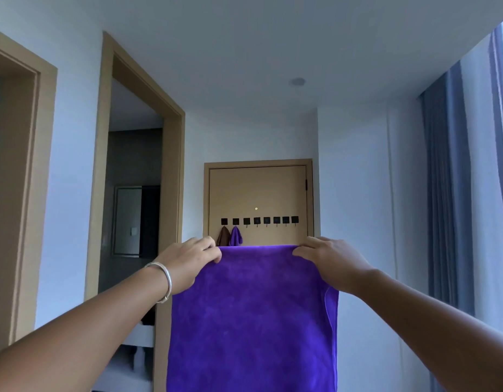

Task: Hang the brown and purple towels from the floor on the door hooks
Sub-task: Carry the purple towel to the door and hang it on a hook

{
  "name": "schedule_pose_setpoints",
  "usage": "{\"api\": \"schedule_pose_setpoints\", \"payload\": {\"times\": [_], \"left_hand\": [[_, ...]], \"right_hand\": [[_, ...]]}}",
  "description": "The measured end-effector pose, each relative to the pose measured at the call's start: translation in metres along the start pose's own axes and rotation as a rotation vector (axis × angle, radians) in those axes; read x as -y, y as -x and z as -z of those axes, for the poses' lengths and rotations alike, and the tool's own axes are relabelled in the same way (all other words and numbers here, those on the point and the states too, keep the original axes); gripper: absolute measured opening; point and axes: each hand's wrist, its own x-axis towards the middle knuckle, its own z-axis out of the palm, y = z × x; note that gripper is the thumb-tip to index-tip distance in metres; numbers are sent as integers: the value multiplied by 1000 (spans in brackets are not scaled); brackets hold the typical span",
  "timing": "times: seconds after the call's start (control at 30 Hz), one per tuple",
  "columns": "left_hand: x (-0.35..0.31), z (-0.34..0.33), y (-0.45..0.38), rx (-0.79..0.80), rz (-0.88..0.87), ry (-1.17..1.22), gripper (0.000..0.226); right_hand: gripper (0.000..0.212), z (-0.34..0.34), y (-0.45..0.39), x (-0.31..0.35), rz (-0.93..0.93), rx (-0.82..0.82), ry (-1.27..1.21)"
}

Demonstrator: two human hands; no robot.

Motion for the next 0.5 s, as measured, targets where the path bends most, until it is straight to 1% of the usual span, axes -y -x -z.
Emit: {"api": "schedule_pose_setpoints", "payload": {"times": [0.23,0.4,0.5], "left_hand": [[58,-89,-70,-7,-41,-2,61],[111,-145,-117,-46,-55,68,52],[136,-177,-143,-43,-80,84,49]], "right_hand": [[54,-92,-73,-27,-8,28,58],[59,-157,-137,-44,-39,36,12],[56,-196,-172,-51,-45,22,2]]}}
